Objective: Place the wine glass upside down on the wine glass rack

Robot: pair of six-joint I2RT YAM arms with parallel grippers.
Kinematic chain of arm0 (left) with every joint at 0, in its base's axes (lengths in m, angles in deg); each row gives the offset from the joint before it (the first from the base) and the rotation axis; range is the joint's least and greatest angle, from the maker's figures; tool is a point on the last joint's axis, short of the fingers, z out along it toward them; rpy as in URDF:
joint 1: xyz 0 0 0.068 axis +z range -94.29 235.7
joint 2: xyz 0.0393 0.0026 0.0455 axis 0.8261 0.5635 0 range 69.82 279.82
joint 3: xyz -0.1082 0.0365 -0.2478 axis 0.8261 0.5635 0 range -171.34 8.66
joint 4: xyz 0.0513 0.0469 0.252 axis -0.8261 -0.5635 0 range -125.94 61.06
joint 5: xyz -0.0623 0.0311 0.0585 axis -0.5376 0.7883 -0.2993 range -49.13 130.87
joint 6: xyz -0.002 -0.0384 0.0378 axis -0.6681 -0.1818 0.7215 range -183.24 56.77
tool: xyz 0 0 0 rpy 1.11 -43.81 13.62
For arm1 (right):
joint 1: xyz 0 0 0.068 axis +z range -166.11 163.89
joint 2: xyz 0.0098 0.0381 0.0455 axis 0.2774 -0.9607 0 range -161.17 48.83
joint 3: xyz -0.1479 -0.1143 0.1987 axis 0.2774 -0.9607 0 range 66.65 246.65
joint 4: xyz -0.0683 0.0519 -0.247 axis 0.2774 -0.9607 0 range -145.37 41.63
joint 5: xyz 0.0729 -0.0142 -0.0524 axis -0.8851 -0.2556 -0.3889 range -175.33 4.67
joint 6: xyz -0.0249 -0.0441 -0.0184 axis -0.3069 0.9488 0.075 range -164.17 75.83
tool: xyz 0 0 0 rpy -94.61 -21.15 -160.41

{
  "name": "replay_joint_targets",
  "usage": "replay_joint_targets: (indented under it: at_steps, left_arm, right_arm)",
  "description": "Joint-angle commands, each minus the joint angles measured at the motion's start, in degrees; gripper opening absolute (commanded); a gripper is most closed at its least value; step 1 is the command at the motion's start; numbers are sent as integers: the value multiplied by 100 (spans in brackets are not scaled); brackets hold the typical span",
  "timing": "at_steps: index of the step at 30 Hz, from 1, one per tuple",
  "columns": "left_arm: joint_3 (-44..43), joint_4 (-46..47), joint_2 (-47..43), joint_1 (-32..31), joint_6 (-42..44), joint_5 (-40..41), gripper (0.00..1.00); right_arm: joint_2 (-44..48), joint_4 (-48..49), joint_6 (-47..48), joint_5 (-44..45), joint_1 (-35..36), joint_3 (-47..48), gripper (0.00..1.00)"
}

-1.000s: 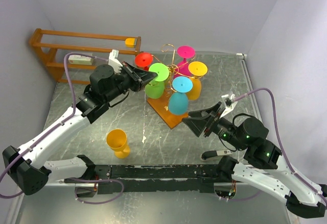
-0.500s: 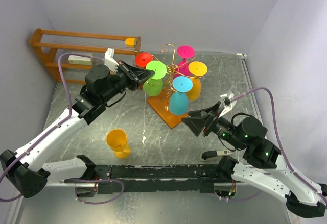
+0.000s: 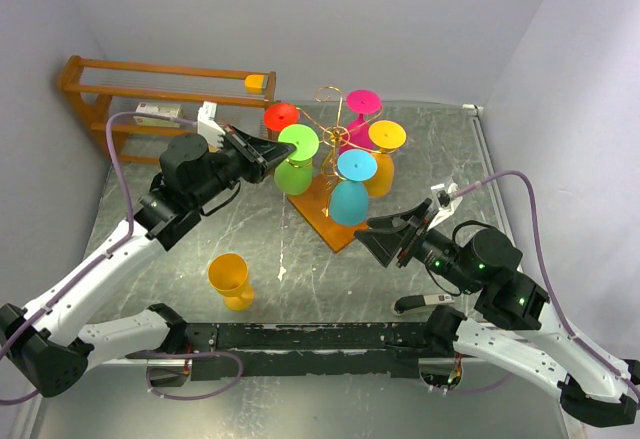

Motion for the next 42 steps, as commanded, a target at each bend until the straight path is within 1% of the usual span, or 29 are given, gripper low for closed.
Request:
replay_joint_targets:
  at_steps: [1, 15, 29, 38, 40, 42]
  left_arm:
    - [56, -33, -177, 48, -55, -40, 7]
    - [264, -294, -437, 50, -91, -318, 7]
    - [113, -12, 53, 46, -33, -1035, 7]
    - [116, -94, 89, 49, -24, -1045, 7]
    - [120, -80, 109, 51, -28, -1096, 8]
    - [120, -95, 130, 50, -28, -1136, 13]
  right_arm:
    - [20, 99, -34, 67, 27, -17, 50]
    - [-11, 160, -22, 98, 19, -26, 50]
    - [30, 179, -67, 124, 20, -65, 51]
    - [73, 148, -59, 149, 19, -54, 51]
    - [74, 143, -58, 150, 20, -53, 51]
    - [81, 144, -65, 150, 20, -56, 52]
